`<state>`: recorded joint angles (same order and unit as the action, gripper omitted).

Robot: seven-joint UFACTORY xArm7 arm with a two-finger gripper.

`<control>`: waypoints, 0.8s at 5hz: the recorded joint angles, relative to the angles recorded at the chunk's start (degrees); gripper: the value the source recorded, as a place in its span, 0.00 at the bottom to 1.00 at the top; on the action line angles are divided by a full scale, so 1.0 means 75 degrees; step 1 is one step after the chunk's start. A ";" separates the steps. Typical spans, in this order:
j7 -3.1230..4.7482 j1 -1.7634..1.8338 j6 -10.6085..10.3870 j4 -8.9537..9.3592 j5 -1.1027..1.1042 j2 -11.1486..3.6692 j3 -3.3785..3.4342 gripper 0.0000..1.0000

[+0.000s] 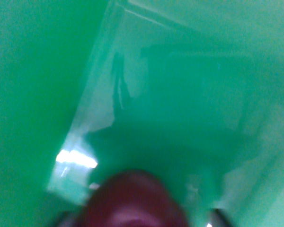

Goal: Pick fruit

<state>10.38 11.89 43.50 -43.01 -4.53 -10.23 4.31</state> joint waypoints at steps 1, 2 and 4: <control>0.0000 0.0000 0.0000 0.0000 0.0000 0.0000 0.0000 1.00; -0.0002 -0.0001 0.0052 -0.0027 0.0000 0.0025 0.0000 1.00; -0.0007 -0.0003 0.0159 -0.0083 0.0001 0.0077 -0.0001 1.00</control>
<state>10.33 11.87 44.70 -43.63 -4.53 -9.66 4.31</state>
